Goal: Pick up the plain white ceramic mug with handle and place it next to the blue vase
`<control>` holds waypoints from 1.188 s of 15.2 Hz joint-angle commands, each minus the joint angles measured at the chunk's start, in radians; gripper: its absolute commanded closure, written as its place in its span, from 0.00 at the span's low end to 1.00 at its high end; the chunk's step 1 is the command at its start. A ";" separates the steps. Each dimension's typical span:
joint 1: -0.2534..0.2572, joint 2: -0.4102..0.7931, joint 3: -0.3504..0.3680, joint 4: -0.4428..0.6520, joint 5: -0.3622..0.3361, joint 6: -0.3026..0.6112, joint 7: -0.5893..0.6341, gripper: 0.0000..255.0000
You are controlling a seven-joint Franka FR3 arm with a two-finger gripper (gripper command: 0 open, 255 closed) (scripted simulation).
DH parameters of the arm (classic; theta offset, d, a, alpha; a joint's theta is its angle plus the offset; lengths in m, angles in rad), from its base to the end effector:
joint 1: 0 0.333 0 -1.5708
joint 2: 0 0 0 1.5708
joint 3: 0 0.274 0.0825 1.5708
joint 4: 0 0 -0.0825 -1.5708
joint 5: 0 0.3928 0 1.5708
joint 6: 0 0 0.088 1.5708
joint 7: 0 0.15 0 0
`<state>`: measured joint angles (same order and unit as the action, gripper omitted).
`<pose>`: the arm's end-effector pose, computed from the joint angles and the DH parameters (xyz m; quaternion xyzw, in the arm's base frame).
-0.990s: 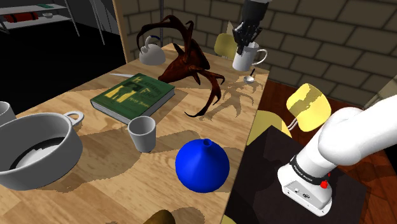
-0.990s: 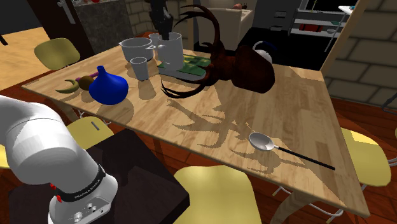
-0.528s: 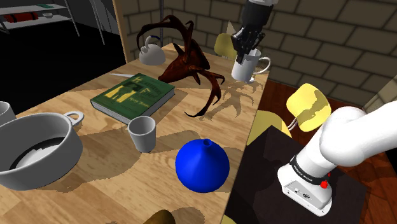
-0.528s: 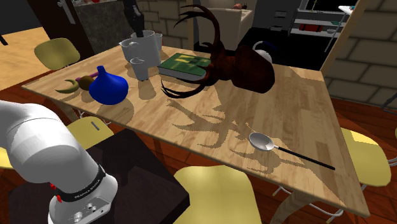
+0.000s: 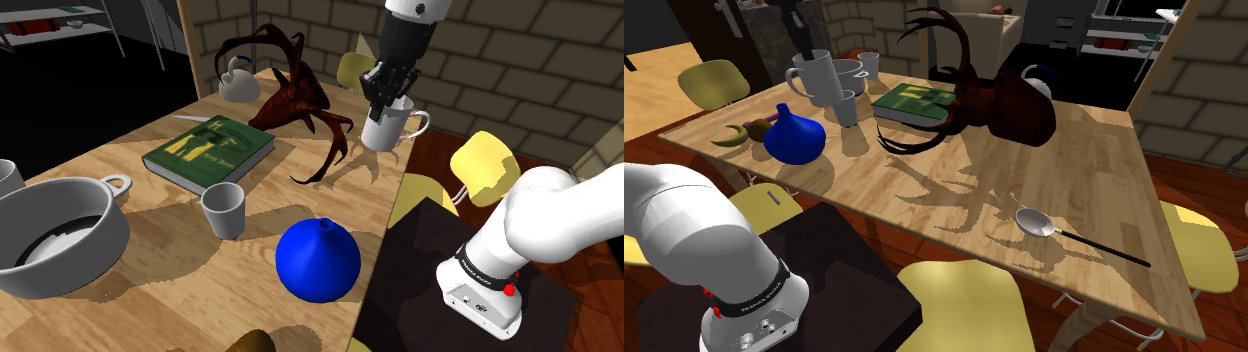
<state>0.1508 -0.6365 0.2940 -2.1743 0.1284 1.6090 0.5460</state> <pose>0.3456 0.2018 0.5410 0.9965 -0.0767 0.0325 0.0086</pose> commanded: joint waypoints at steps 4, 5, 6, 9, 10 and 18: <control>0.006 -0.018 0.008 -0.077 0.009 0.060 0.003 1.00; 0.007 -0.020 0.010 -0.092 0.011 0.072 0.002 1.00; 0.008 -0.023 0.011 -0.107 0.012 0.085 0.002 1.00; 0.011 -0.028 0.016 -0.151 0.017 0.124 0.002 1.00; 0.012 -0.029 0.018 -0.165 0.019 0.136 0.002 1.00; 0.019 -0.032 0.033 -0.274 0.032 0.242 0.002 1.00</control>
<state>0.1690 -0.6712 0.3247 -2.4358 0.1587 1.8360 0.5479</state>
